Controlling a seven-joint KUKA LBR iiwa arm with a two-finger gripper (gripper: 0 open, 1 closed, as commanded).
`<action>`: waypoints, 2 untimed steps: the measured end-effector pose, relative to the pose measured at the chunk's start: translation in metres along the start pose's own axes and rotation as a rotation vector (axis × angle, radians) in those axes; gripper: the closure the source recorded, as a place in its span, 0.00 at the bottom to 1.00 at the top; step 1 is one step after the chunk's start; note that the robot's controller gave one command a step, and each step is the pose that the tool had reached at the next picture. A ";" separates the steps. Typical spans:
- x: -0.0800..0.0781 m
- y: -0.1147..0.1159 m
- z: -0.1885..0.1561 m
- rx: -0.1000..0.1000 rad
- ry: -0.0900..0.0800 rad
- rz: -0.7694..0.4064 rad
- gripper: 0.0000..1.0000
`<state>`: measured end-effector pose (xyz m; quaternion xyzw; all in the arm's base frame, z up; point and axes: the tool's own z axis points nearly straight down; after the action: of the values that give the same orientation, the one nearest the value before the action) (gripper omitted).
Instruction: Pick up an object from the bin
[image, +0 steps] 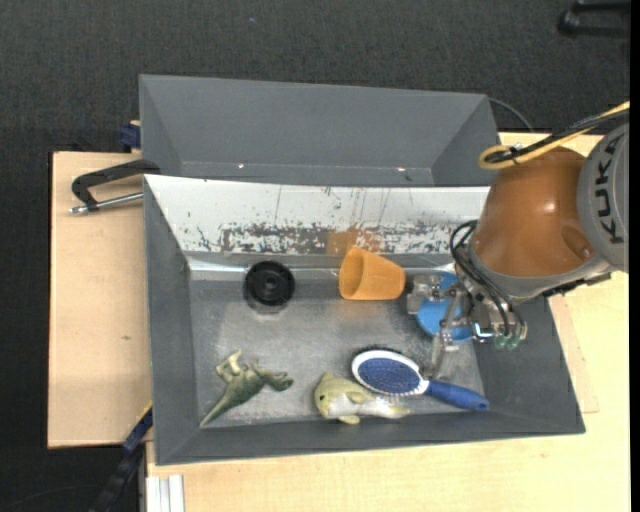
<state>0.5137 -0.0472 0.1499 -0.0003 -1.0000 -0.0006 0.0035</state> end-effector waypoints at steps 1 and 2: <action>0.017 0.028 0.081 0.001 0.003 0.144 0.00; 0.016 0.028 0.079 0.001 -0.004 0.144 0.00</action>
Offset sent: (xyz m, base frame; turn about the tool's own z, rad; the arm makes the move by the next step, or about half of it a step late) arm -0.0159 0.0280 -0.0799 0.1447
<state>0.4971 -0.0191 0.0714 -0.0721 -0.9974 0.0001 0.0018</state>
